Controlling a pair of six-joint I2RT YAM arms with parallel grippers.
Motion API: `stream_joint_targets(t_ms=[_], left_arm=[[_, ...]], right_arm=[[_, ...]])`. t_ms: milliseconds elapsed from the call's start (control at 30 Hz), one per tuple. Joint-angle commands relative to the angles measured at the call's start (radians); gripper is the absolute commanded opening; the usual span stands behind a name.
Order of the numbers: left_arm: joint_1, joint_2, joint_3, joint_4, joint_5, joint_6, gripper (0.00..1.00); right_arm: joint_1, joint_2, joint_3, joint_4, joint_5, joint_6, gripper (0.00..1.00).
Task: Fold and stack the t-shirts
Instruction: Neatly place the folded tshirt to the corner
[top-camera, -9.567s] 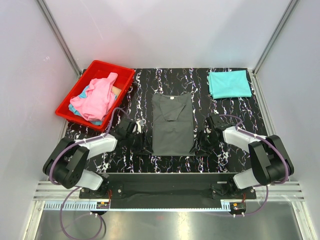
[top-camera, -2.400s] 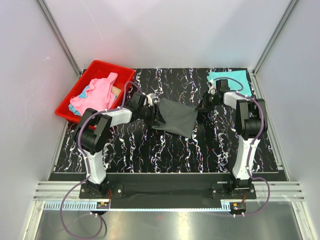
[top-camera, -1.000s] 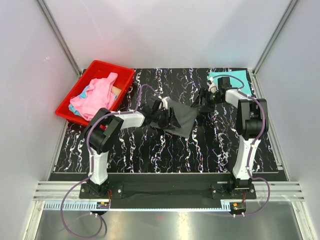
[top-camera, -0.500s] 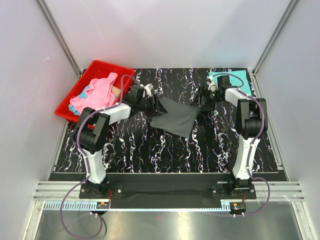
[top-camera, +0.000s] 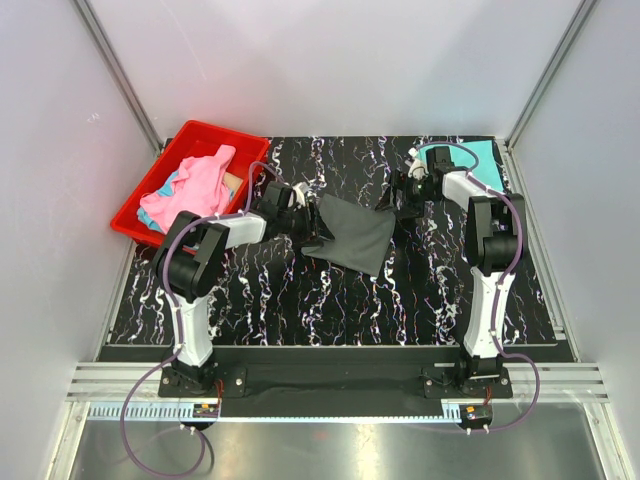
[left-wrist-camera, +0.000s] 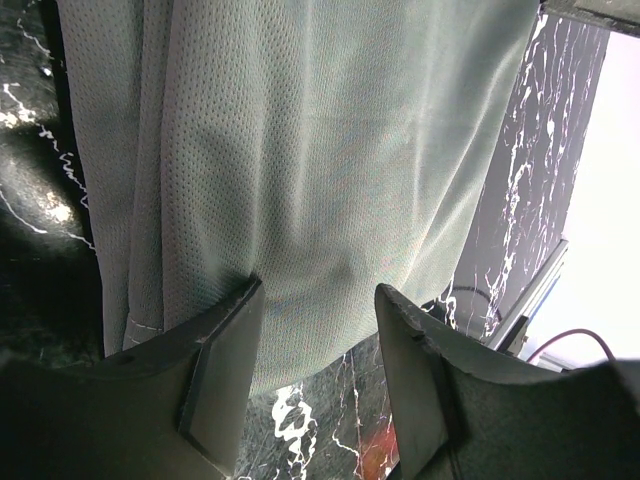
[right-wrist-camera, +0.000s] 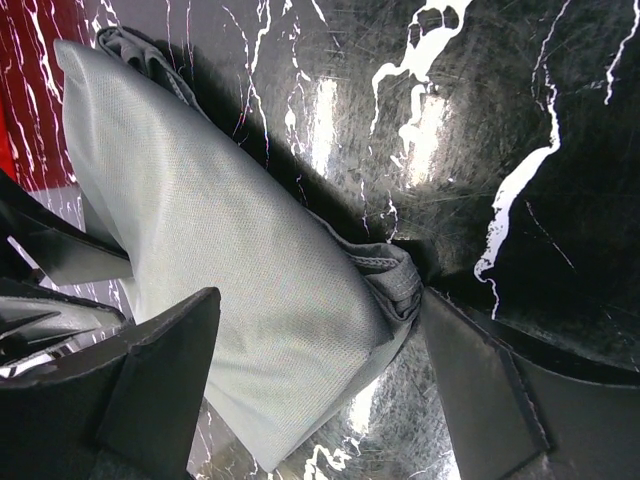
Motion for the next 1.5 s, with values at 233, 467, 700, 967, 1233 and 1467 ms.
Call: stream_joint_targets(t_ms=[233,467,700,967,1233,1467], left_arm=[[0.004,0.026,-0.005,0.025,-0.022,0.021,0.55],[0.004,0.047,-0.020,0.051,-0.014,-0.001,0.55],[0.003,0.049,-0.049,0.083,-0.004,-0.018,0.55],[0.001,0.033,-0.120,0.163,-0.001,-0.088,0.54],[0.000,-0.120,0.096,-0.108,0.039,-0.050,0.55],[0.000,-0.272,0.210,-0.374,0.058,0.062,0.56]], right_arm=[[-0.025,0.076,-0.007,-0.111,-0.018,-0.069,0.83],[-0.025,0.099,0.007,-0.129,-0.072,-0.089,0.74],[-0.025,0.090,-0.002,-0.132,-0.064,-0.092,0.62],[-0.032,-0.059,0.032,-0.171,0.082,-0.095,0.00],[-0.032,-0.160,0.130,-0.302,0.242,-0.158,0.00],[-0.032,-0.216,0.237,-0.359,0.423,-0.253,0.00]])
